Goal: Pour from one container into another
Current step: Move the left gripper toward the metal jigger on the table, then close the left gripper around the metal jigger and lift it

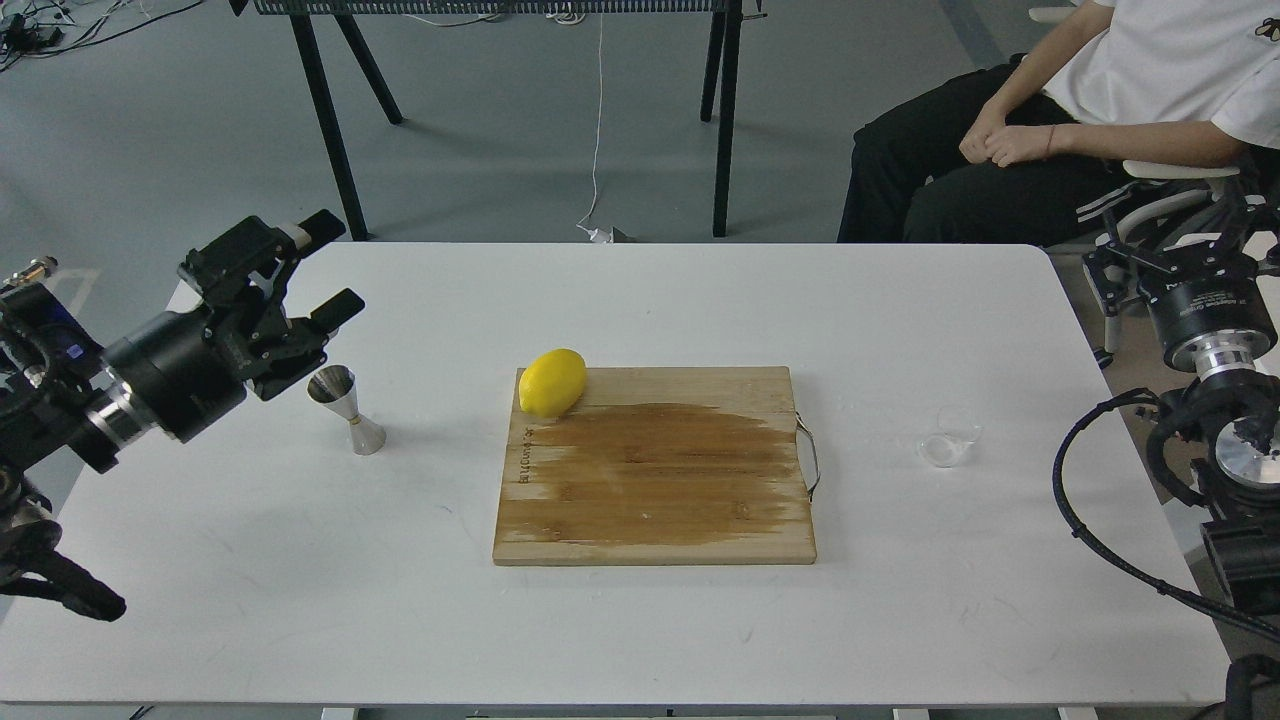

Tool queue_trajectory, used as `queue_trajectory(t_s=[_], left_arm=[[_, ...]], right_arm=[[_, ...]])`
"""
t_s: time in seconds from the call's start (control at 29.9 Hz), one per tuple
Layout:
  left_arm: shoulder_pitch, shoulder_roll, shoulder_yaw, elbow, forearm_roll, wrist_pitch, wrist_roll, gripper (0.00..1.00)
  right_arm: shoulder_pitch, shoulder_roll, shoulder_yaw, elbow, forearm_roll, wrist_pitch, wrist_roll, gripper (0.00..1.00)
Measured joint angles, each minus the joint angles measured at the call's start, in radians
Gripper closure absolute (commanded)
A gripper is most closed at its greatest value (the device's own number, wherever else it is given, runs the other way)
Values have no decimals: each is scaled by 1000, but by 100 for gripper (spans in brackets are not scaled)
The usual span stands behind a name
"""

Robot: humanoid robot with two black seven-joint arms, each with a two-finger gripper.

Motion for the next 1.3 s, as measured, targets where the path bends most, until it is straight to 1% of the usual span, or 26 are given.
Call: queue_trajectory(t_s=[0.07,0.17,0.27,0.33,0.4,0.5,0.57,0.7,0.8,0.94,1.04,1.17,1.2,1.24,1.3], left_arm=[[38,2,50,5,152,119,7,4],[62,-14,159,52,340,267,9,4],[66,-76,237,155,497,371,11,4],[65,-129,253,254,578,403,12,4],[60,-194,256,357,652,416,12,4],[43,-281,251,481,733,433,12,5],[18,-333,250,564,772,451,13,7],[-40,-441,250,772,840,485,13,9],[-86,-499,256,889,864,511,10,10],[-128,-532,259,995,869,523,9,13],[-164,-563,260,1046,869,524,6,22],[-187,-577,262,1073,867,525,3,35],[-189,-580,262,1075,867,525,3,39],[-190,-585,262,1076,867,526,2,47],[-191,-593,262,1078,867,526,2,57]], right_arm=[[-1,0,-1,-2,-1,0,0,0],[-5,0,-3,-3,-1,0,0,0],[-7,1,-4,-3,-1,0,0,0],[-7,2,-4,-3,-1,0,0,0],[-7,2,-5,-3,-1,0,0,0],[-7,2,-5,-3,-1,0,0,0],[-8,1,-5,-3,-1,0,0,0],[-12,0,-5,-7,-2,0,0,0],[-13,-1,-5,-8,-3,0,0,0],[-14,-1,-5,-8,-3,0,0,0],[-14,-1,-5,-8,-3,0,0,0],[-14,0,-5,-8,-3,0,0,0],[-14,0,-5,-8,-3,0,0,0],[-14,0,-5,-8,-3,0,0,0],[-14,0,-5,-8,-3,0,0,0]])
